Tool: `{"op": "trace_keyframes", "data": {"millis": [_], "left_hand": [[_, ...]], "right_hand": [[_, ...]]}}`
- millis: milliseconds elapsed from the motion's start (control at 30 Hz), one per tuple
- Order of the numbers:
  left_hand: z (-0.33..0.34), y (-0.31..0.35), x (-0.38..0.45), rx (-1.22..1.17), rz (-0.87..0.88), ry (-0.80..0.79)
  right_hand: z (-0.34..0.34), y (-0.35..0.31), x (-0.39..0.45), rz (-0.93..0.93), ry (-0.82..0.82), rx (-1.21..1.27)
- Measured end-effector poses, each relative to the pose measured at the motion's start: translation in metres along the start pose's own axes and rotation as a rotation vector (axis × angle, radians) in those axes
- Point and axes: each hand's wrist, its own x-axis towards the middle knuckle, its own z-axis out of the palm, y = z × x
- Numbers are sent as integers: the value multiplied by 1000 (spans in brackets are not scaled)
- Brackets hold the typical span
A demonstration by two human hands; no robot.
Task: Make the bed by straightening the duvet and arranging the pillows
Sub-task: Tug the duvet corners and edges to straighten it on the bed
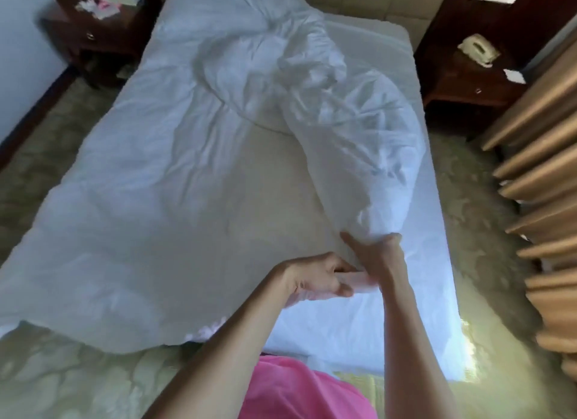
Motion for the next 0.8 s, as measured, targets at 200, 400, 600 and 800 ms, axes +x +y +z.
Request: {"op": "trace_keyframes", "data": {"millis": [200,400,600,800], "left_hand": [[56,-5,11,216,-140,257],[117,-26,11,615,-254,627],[169,-34,14,397,-203,774],[224,-54,-5,459,-302,839]], "right_hand": [[-14,68,29,-56,-156,-155],[-40,98,20,-170,-101,98],[-69,153,2,-196,-43,266],[-78,214,-24,-283,-126,131]]}}
